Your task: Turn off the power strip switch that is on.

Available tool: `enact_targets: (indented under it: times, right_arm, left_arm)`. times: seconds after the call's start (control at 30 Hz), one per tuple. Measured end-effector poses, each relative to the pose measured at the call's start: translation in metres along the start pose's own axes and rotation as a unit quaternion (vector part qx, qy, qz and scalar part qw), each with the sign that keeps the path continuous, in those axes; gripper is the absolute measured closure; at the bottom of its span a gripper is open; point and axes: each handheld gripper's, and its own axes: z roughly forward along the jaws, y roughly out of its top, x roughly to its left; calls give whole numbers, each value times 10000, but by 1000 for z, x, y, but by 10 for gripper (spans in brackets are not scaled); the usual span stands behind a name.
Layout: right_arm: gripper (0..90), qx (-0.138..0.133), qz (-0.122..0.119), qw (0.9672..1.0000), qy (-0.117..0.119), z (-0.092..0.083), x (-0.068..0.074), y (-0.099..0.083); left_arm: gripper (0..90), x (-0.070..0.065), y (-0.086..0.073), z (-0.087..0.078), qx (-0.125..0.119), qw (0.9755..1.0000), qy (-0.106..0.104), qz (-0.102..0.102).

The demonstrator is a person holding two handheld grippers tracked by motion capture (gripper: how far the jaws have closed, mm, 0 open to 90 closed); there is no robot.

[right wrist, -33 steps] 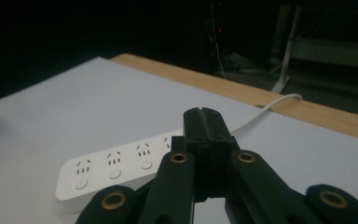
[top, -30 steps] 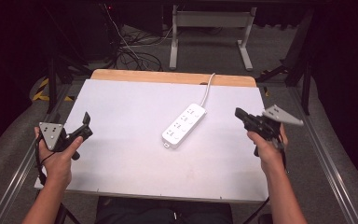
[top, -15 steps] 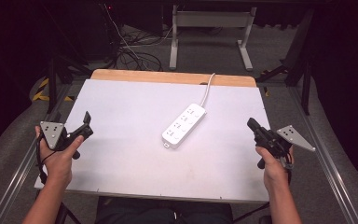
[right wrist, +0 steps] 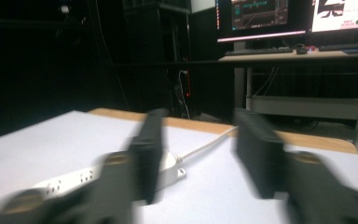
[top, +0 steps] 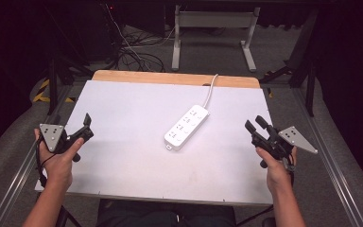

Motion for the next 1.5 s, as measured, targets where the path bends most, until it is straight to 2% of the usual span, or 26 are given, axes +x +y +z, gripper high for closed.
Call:
enact_targets:
  times: [0.07, 0.1, 0.13, 0.23, 0.3, 0.43, 0.77, 1.13, 1.37, 1.5]
  right_arm:
    - [181, -51, 225, 9997, -86, 3, 1, 1]
    - [101, -14, 301, 9994, -141, 3, 1, 3]
    - [53, -65, 293, 9994, -197, 3, 2, 4]
    - [5, -212, 389, 9988, -222, 1, 3, 7]
    - [5, -248, 283, 9990, -226, 1, 4, 8]
    - [10, -260, 221, 9990, -282, 1, 4, 8]
    - [36, -293, 162, 9989, -318, -2, 2, 9]
    - [52, -156, 143, 9992, -343, -4, 2, 5]
    - [55, 5, -48, 9990, -437, -6, 2, 3]
    - [55, 49, -28, 9991, -427, -7, 0, -1]
  left_arm:
    - [58, 0, 0, 0, 3, 10000, -11, 15]
    - [58, -1, 0, 0, 5, 10000, -10, 12]
    - [58, -1, 0, 0, 9, 10000, -16, 20]
    - [58, -1, 0, 0, -10, 10000, -23, 26]
    - [58, -2, 0, 0, -19, 10000, -29, 30]
    - [58, -2, 0, 0, -13, 10000, -39, 44]
    - [58, -3, 0, 0, -11, 9999, -71, 83]
    - [59, -6, 0, 0, -17, 9999, -156, 59]
    - [59, -7, 2, -9, -95, 9997, -204, 115]
    - [59, -7, 0, -6, -25, 9997, -213, 74]
